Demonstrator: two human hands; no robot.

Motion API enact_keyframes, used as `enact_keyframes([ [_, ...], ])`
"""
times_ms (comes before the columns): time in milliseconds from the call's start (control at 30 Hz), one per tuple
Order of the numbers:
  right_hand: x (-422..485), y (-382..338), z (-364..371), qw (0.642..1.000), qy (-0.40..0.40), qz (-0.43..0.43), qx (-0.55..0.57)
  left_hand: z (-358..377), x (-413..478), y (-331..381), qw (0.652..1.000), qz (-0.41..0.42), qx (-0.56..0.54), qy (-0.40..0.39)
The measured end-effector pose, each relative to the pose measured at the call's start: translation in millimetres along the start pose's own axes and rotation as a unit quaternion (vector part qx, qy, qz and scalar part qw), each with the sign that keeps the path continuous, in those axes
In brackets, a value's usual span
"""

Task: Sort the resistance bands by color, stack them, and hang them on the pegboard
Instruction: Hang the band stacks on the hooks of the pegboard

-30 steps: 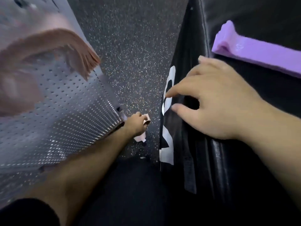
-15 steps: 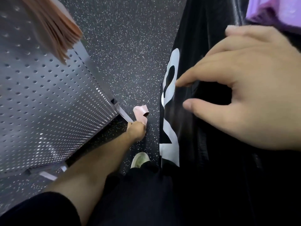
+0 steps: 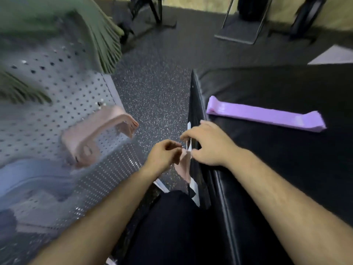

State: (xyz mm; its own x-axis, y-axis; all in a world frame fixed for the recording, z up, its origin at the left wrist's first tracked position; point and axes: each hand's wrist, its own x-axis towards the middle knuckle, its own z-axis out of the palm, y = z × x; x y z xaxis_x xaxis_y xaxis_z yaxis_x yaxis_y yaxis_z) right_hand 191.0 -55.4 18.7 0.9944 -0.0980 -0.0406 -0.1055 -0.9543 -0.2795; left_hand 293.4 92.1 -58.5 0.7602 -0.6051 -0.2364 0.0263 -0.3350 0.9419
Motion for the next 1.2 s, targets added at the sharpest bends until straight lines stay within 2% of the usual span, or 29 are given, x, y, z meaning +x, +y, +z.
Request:
enact_keyframes([
  [67,-16.5,-18.0,-2.0,0.994,0.013,0.026,0.109,-9.6,-32.0,44.6,1.0,0.031,-0.005,0.0],
  [133,-30.4,-34.7,-7.6,0.972,0.045,0.055,0.223,-17.8,-64.5,82.3,0.999,0.054,0.0,-0.006],
  [267,-49.5,-65.3,-38.1,0.938,0.107,0.049,0.325,-36.8,-118.4,140.2,0.996,0.081,0.022,0.003],
  [400,-61.9,-96.0,-68.7,0.881,0.032,-0.006,0.471,-68.5,-156.9,178.4,0.99,0.115,0.081,-0.006],
  [533,-58.2,-124.2,-82.1,0.826,-0.041,-0.019,0.562,-100.2,-183.0,184.9,0.99,0.115,0.083,-0.023],
  [633,-57.7,-140.4,-85.6,0.832,-0.08,-0.043,0.547,-124.7,-198.9,178.7,0.988,0.126,0.09,-0.023],
  [767,-60.1,-148.8,-85.5,0.837,-0.144,-0.034,0.526,-152.4,-217.2,163.6,0.985,0.144,0.097,0.021],
  [867,-58.1,-149.8,-87.2,0.831,-0.183,-0.011,0.525,-170.0,-225.9,148.3,0.99,0.122,0.068,0.037],
  [1000,-59.2,-143.9,-91.8,0.866,-0.234,0.021,0.441,-189.2,-235.2,137.6,0.992,0.092,0.053,0.074],
  [1133,-65.1,-129.2,-100.4,0.902,-0.215,0.069,0.367,-203.3,-238.2,131.0,0.987,0.09,0.065,0.119],
  [1200,-62.7,-117.6,-102.9,0.913,-0.164,0.096,0.361,-210.2,-237.9,125.5,0.981,0.092,0.09,0.145],
])
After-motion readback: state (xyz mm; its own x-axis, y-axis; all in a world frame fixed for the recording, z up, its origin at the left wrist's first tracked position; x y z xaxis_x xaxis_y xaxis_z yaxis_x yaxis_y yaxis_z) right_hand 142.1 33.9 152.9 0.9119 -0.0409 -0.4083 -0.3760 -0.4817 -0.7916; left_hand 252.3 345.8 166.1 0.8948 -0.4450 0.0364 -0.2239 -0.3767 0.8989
